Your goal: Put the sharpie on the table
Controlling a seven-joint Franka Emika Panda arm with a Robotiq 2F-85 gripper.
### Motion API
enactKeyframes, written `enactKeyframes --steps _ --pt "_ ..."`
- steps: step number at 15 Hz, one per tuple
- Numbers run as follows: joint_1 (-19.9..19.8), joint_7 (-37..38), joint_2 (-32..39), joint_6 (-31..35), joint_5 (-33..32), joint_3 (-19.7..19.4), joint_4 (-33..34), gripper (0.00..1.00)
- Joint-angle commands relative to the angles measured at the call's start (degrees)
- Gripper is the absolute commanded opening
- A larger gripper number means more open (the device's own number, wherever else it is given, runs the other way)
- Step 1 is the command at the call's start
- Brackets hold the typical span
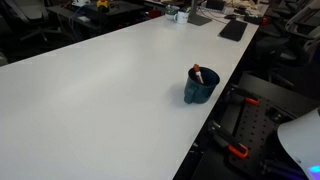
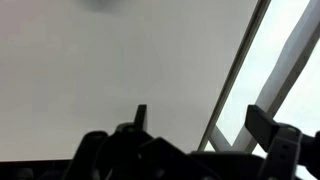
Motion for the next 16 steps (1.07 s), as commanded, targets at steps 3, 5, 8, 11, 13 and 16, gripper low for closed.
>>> enactKeyframes --steps 3,5,8,11,13,16 --pt "-0.85 -0.36 0.06 -0.2 0.43 0.66 0.13 1.0" --pt "-0.85 -0.36 0.05 -0.2 0.43 0.66 0.13 1.0" --pt "-2.14 1.85 0.69 -0.11 -1.53 1.76 -0.15 1.0" --pt "-3.05 2.41 1.6 -0.14 -1.63 1.47 -1.39 1.0" --pt "-3.2 1.31 2.98 0.91 -0.41 0.67 -2.96 1.0" --pt "-3.78 0.29 7.14 5.01 0.57 -0.2 -6.49 1.0"
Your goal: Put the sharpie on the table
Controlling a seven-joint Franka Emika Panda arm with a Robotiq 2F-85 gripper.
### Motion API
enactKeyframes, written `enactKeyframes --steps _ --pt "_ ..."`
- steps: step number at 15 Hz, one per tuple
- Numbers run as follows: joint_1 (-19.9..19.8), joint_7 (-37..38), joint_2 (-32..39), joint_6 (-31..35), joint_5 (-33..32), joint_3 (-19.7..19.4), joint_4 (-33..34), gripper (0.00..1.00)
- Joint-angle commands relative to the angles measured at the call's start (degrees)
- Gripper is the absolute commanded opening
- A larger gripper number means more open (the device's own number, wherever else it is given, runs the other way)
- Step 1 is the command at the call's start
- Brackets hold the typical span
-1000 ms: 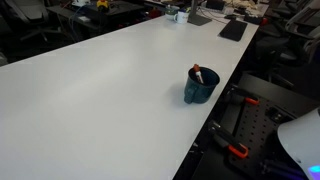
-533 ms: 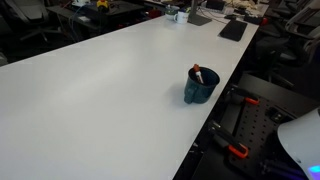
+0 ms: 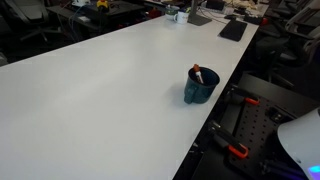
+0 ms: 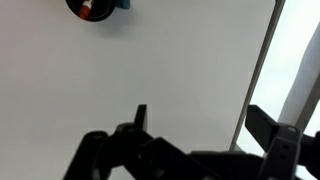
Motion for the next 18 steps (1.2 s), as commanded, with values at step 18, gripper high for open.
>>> enactKeyframes --steps 18 --pt "-2.42 3.03 15.18 13.91 -0.71 0.58 -8.09 1.0"
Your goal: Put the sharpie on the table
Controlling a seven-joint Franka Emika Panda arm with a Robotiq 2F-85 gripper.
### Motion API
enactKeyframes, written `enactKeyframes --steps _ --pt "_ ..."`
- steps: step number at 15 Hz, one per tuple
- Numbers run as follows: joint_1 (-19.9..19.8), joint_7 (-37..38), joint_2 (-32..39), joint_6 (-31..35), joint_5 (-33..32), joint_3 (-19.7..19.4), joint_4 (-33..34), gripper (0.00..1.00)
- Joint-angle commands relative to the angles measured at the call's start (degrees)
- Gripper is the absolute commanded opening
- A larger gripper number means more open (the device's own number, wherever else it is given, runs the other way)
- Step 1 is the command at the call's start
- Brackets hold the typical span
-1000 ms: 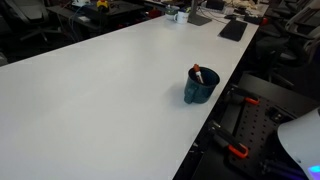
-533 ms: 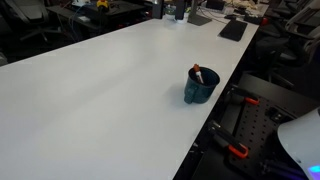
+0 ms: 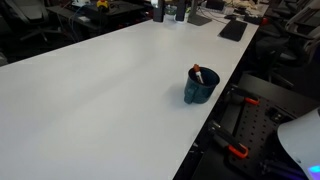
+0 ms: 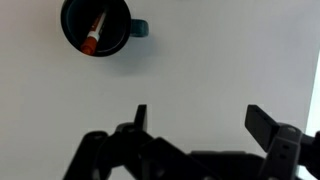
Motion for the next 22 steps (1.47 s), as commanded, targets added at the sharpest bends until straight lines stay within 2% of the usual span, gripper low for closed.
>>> enactKeyframes --steps 1,9,15,16,22 --pt "-0.5 1.73 -0.72 1.55 0.09 1.13 -1.8 1.0" --pt "-0.01 3.24 -2.21 7.13 0.48 2.58 -8.75 1.0" --pt "-0.09 3.77 -2.39 13.27 3.48 1.79 -16.74 1.0" --pt "-0.42 4.19 0.43 12.82 3.22 1.61 -13.78 1.0" --pt "-5.07 10.5 -1.56 13.43 -2.4 1.39 -13.61 1.0"
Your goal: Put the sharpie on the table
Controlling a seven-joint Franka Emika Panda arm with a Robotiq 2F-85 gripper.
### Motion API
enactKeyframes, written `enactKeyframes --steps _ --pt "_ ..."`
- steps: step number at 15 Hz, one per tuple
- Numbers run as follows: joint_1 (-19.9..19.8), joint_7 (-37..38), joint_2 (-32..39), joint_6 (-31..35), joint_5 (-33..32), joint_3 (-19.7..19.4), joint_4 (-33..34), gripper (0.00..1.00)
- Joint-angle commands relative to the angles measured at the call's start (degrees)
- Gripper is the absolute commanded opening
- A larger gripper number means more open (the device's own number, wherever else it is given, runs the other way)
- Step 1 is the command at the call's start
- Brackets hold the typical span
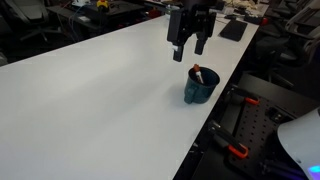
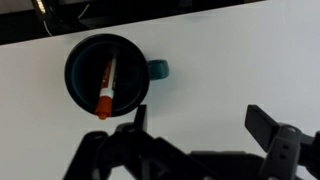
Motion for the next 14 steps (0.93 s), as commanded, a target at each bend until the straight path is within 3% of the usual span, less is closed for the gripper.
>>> enactKeyframes --steps 1,6,10,14 --pt "-2.83 4.43 -2.38 1.24 -3.77 -0.26 -1.32 1.0" --pt "-5.37 3.85 1.2 3.37 -5.48 -2.09 -0.11 1.0" --pt "-5.87 1.94 6.38 10.59 -6.6 -3.12 0.13 1.0" --pt "-4.24 -2.76 11.31 16.42 -1.5 -3.79 0.03 1.0"
